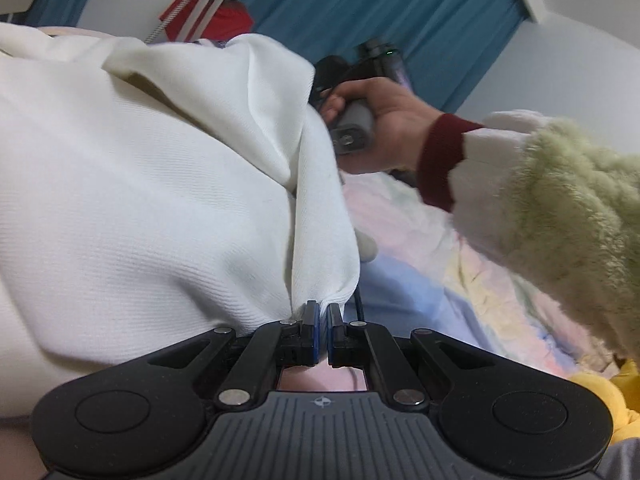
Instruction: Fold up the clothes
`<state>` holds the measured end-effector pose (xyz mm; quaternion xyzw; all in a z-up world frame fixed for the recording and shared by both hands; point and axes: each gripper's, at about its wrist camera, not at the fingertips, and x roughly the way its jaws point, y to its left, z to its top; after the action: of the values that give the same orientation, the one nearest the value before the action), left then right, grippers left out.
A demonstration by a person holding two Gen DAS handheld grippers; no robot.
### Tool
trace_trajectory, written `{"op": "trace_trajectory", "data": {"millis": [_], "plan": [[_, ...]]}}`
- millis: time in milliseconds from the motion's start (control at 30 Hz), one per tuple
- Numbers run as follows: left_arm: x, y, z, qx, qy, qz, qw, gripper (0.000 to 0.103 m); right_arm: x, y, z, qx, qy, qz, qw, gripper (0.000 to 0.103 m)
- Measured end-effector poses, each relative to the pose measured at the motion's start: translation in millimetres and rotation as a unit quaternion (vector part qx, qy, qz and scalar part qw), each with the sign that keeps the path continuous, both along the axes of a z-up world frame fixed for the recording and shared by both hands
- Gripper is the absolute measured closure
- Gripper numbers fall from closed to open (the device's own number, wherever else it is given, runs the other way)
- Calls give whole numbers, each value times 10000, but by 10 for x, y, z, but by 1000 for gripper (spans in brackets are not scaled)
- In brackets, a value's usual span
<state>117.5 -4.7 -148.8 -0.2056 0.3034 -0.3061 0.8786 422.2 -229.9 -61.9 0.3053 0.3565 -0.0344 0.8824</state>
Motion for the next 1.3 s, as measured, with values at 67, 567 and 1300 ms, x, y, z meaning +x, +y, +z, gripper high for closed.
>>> {"op": "trace_trajectory", "data": {"millis": [67, 567, 1300], "plan": [[38, 25, -11, -111, -49, -66, 9999, 99, -49, -32, 114, -169, -179, -116, 9996, 97], [-224, 261, 329, -305, -1082, -6, 9937, 100, -2382, -1298, 1419, -1053, -2196, -1223, 9622, 96], [-553, -223, 458, 786, -617, 373, 9943, 98, -3816, -2706, -465, 2927, -91, -2601, 9201, 48]]}}
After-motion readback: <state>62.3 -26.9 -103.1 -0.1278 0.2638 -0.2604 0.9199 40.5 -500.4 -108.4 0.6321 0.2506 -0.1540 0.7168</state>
